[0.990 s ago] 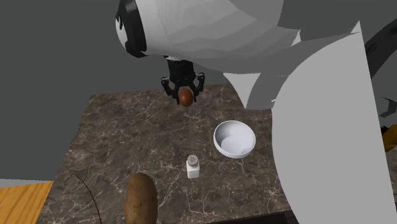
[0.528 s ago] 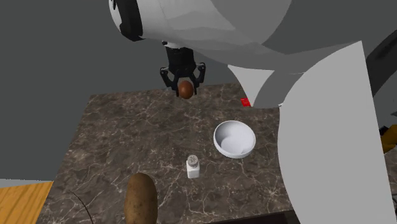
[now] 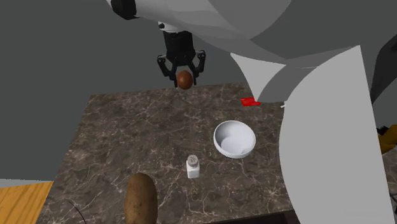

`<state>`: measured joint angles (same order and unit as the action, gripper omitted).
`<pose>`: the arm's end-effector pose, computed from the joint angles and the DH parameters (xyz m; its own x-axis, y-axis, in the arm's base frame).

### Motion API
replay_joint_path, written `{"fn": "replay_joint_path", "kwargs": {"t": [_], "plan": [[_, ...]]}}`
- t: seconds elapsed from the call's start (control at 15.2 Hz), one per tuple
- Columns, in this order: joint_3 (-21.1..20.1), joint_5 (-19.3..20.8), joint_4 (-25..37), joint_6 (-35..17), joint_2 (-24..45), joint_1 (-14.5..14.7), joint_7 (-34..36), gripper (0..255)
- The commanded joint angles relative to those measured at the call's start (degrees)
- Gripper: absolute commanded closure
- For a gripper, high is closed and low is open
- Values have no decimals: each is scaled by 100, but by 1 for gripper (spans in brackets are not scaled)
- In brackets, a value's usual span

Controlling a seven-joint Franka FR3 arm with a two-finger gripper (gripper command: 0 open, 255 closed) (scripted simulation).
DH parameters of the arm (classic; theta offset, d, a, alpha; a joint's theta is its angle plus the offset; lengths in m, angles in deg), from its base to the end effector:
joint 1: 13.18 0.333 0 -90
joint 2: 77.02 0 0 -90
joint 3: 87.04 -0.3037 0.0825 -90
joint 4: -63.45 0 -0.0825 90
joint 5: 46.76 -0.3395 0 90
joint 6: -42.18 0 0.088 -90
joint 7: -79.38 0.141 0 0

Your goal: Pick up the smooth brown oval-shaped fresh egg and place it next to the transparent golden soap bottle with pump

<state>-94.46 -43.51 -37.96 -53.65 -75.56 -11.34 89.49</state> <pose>0.5043 0.0741 0.4889 0.9937 -0.0095 -0.1115 -0.0014 -0.9974 0.0727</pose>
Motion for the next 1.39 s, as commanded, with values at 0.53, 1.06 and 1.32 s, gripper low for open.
{"fn": "replay_joint_path", "kwargs": {"t": [0.53,1.06,1.32], "plan": [[-6,5,862,801,62,7,-32,255],[-16,26,1682,1468,217,21,-48,255],[-23,45,2158,1822,340,33,-54,255]]}}
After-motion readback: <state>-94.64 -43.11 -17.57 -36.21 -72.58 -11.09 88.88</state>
